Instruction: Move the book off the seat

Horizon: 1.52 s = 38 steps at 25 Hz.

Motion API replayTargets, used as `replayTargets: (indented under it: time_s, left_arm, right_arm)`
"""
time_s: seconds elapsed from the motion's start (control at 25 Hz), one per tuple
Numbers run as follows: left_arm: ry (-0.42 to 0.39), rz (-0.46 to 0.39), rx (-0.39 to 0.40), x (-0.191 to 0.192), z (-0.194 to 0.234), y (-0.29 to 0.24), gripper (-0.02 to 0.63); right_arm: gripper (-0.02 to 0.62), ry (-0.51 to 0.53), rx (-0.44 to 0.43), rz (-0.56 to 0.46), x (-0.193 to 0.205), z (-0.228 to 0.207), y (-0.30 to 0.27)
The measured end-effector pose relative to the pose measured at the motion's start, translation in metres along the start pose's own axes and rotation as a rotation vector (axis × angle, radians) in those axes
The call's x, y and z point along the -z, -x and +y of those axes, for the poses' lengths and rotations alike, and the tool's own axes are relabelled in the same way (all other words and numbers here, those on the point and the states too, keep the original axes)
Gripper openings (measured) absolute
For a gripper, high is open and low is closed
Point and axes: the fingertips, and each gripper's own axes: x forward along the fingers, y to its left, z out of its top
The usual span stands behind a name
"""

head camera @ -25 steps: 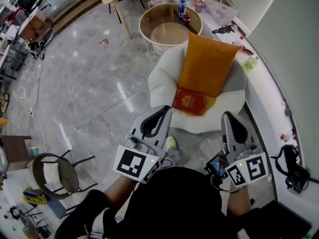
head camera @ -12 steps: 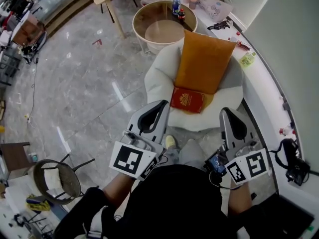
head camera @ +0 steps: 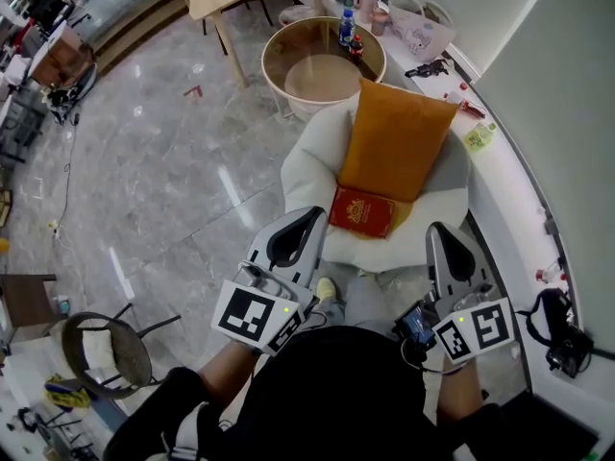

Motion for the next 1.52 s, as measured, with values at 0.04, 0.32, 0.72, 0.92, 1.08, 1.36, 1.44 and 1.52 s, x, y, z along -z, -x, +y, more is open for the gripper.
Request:
replayTargets:
  time_s: [0.04, 0.32, 0.72, 0.92, 1.08, 1.36, 1.44, 1.52]
  left_arm:
    - [-0.004, 0.003, -0.003, 0.000, 0.001, -0.004, 0.012]
    - [-0.027, 0.071, -0.031, 0.016, 0.001, -0.046, 0.012]
    - [-0.106, 0.122, -0.051, 0.010, -0.019, -0.127, 0.012]
    - [-0.119, 0.145, -0.067, 0.019, -0.021, -0.156, 0.012]
    - [-0.124, 0.188, -0.084, 0.033, -0.010, -0.171, 0.012]
    - [-0.101, 0.305, -0.120, 0.114, 0.035, -0.190, 0.012]
    - [-0.107, 0.360, -0.118, 0.150, 0.051, -0.198, 0.012]
    - [-0.107, 0.429, -0.114, 0.194, 0.069, -0.205, 0.012]
  right_arm:
    - [0.009, -0.001, 0.000, 0.002, 0.000, -0.004, -0.002]
    - [0.009, -0.019, -0.005, 0.024, 0.009, -0.048, -0.011]
    - [0.009, -0.101, -0.036, -0.011, 0.006, -0.140, -0.033]
    - [0.009, -0.124, -0.050, 0.025, 0.022, -0.175, -0.044]
    - [0.009, -0.139, -0.056, 0.079, 0.041, -0.193, -0.055]
    - [0.009, -0.221, -0.043, 0.193, 0.108, -0.223, -0.096]
    - [0.009, -0.232, -0.037, 0.244, 0.145, -0.235, -0.108]
    - [0.011, -0.256, -0.037, 0.304, 0.189, -0.247, -0.119]
